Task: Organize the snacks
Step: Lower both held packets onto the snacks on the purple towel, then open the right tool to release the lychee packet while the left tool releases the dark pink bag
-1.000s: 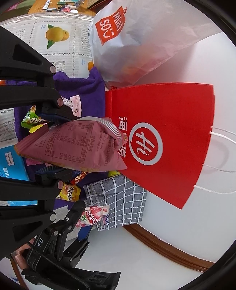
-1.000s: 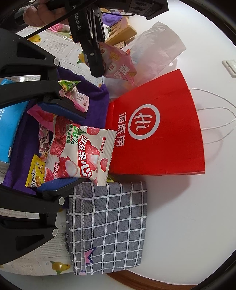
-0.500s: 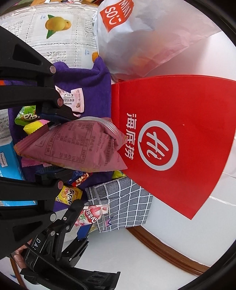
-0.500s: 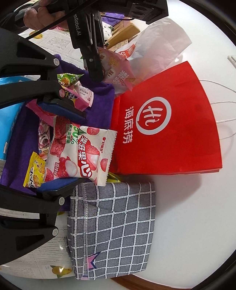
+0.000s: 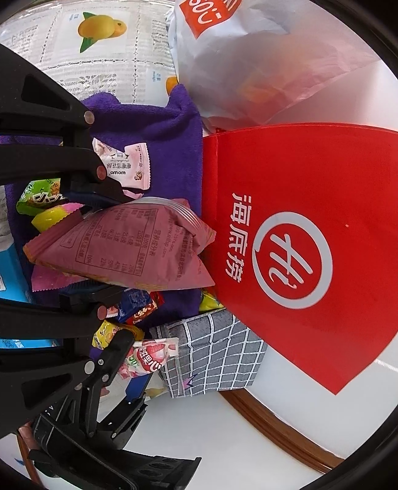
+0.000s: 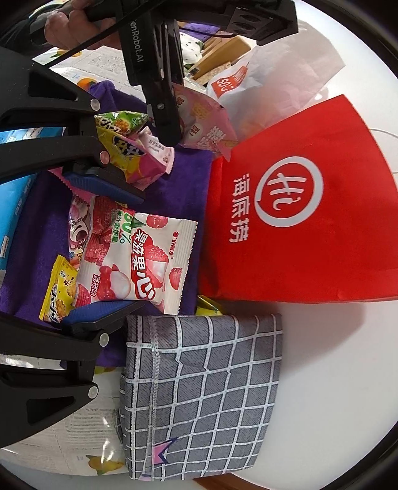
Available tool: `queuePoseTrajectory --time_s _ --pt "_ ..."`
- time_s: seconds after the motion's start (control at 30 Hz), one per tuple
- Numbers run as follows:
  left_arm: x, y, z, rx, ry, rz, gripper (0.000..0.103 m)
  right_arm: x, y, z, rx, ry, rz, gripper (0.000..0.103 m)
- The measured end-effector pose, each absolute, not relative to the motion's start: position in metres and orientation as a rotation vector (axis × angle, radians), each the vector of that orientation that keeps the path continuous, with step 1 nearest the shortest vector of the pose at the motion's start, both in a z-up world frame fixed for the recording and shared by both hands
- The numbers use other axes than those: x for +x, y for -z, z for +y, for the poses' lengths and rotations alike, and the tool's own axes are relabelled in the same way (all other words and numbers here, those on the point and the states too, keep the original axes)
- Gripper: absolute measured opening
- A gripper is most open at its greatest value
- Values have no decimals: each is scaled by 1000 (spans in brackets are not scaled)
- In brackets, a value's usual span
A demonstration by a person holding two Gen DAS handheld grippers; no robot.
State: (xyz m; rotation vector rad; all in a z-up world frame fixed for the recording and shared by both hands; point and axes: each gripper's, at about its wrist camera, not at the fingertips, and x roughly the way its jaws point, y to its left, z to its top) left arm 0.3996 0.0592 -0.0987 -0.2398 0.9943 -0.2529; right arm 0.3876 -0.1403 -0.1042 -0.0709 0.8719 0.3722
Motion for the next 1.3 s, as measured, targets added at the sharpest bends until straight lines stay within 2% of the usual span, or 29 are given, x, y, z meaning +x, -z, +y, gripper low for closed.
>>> queuePoseTrajectory --time_s 0.53,1.3 --pt "418 139 57 -274 218 1123 37 394 133 -120 -129 -394 971 60" --pt "424 154 45 -253 228 1175 39 404 161 -105 -238 -324 1037 61"
